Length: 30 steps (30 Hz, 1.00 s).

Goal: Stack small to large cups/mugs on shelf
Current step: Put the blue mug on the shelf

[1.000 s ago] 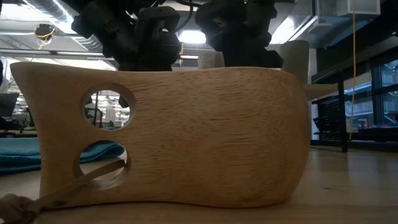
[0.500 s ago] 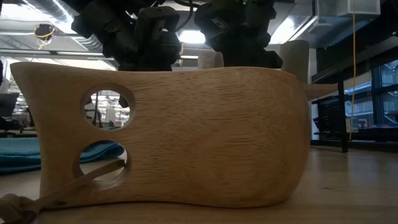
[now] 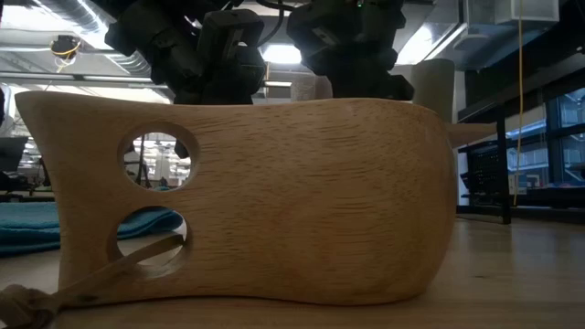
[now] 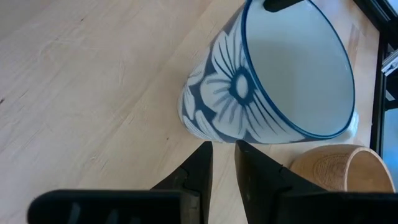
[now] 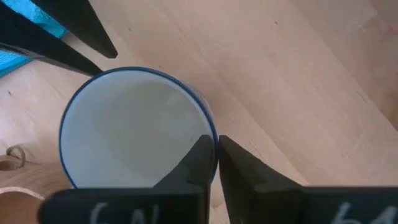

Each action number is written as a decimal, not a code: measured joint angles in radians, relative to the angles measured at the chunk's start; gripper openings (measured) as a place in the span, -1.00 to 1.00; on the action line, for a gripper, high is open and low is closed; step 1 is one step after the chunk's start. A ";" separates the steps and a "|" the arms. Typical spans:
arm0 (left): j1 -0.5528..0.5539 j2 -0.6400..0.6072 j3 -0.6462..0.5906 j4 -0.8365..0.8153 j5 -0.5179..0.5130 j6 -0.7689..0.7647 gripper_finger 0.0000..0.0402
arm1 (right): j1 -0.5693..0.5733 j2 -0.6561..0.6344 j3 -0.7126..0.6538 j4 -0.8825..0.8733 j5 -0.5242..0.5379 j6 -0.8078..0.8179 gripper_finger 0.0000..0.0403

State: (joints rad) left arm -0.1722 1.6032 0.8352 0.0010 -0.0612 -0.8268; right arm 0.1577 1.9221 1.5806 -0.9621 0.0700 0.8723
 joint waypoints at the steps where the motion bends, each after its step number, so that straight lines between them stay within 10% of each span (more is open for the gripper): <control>1: 0.000 0.000 0.000 0.000 0.000 0.000 -0.68 | 0.000 0.000 0.000 0.000 0.001 -0.009 -0.89; 30: 0.000 0.000 0.000 0.000 -0.001 0.000 -0.68 | -0.005 0.001 0.170 -0.253 -0.017 -0.044 -0.96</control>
State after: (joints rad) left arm -0.1722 1.6032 0.8349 0.0013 -0.0618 -0.8266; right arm 0.1532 1.9228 1.7510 -1.2154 0.0532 0.8280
